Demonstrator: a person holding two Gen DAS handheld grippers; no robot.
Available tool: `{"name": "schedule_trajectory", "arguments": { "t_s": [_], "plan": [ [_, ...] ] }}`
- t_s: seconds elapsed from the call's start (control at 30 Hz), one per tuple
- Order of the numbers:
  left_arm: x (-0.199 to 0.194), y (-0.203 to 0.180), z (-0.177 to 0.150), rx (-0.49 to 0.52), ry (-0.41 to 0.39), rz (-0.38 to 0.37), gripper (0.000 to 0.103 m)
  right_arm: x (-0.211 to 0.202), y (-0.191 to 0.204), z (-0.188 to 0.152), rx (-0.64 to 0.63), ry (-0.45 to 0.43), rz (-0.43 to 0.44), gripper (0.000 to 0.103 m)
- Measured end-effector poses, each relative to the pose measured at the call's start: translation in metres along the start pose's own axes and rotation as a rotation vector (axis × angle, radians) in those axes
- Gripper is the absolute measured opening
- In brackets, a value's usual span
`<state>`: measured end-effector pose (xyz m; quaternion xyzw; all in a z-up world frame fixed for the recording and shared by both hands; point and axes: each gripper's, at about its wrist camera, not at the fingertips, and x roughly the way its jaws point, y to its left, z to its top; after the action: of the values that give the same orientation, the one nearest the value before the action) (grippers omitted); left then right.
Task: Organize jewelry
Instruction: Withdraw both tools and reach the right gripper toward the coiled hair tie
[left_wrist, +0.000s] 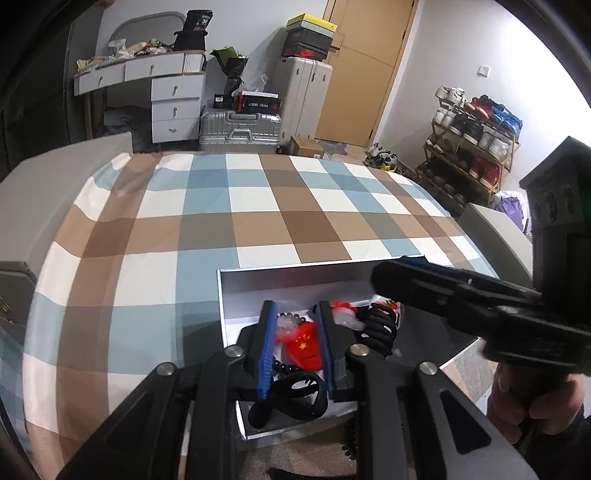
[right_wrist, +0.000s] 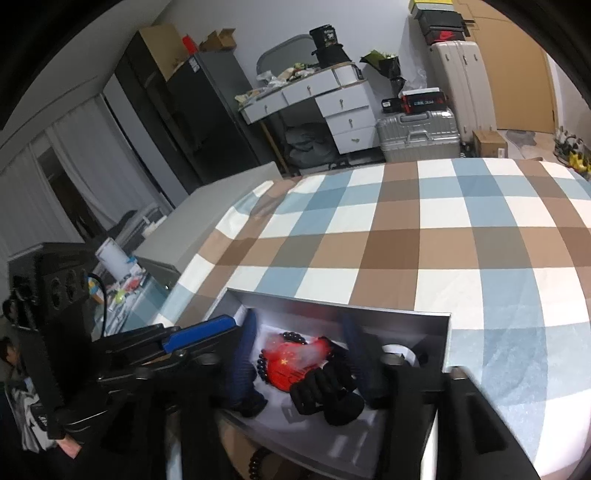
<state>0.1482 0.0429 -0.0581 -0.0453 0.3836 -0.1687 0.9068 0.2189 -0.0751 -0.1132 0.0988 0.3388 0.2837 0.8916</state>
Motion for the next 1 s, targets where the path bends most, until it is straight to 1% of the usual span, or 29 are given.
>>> {"name": "schedule_trajectory", "arguments": {
  "t_s": [0.07,0.13,0.2,0.23,0.27,0.33,0.43,0.5,0.57,0.6,0.73,0.83,0.9,1.0],
  "plan": [
    [-0.004,0.000,-0.001,-0.003,-0.012,0.009,0.031,-0.007,-0.001,0.000,0.003,-0.024,-0.004,0.064],
    [-0.008,0.000,-0.001,-0.010,-0.021,0.015,0.037,-0.017,-0.002,-0.002,0.013,-0.043,-0.022,0.067],
    [-0.012,0.000,-0.001,-0.011,-0.032,0.020,0.038,-0.025,-0.003,-0.004,0.021,-0.060,-0.029,0.071],
    [-0.013,-0.001,-0.001,-0.009,-0.034,0.023,0.041,-0.029,-0.003,-0.005,0.022,-0.068,-0.033,0.072],
    [-0.016,-0.003,-0.002,-0.005,-0.037,0.035,0.046,-0.034,-0.003,-0.007,0.024,-0.076,-0.041,0.074],
    [-0.021,-0.005,-0.003,-0.001,-0.051,0.045,0.053,-0.043,-0.002,-0.010,0.028,-0.088,-0.050,0.080],
    [-0.028,-0.008,-0.004,0.005,-0.070,0.058,0.057,-0.057,0.002,-0.016,0.025,-0.111,-0.057,0.085],
    [-0.034,-0.009,-0.006,0.007,-0.082,0.076,0.063,-0.065,0.007,-0.020,0.013,-0.128,-0.064,0.086],
    [-0.041,-0.010,-0.009,0.003,-0.101,0.090,0.070,-0.073,0.012,-0.024,-0.001,-0.146,-0.073,0.091],
    [-0.043,-0.010,-0.010,0.003,-0.108,0.094,0.071,-0.076,0.015,-0.025,-0.005,-0.151,-0.074,0.094],
    [-0.053,-0.011,-0.017,-0.003,-0.137,0.125,0.082,-0.086,0.027,-0.032,-0.029,-0.161,-0.068,0.096],
    [-0.056,-0.011,-0.023,-0.001,-0.137,0.138,0.082,-0.093,0.036,-0.040,-0.052,-0.176,-0.077,0.102],
    [-0.059,-0.009,-0.029,-0.012,-0.142,0.165,0.082,-0.098,0.041,-0.047,-0.059,-0.184,-0.085,0.103],
    [-0.062,-0.004,-0.039,-0.040,-0.136,0.182,0.083,-0.101,0.044,-0.058,-0.061,-0.184,-0.103,0.103]
  ]
}}
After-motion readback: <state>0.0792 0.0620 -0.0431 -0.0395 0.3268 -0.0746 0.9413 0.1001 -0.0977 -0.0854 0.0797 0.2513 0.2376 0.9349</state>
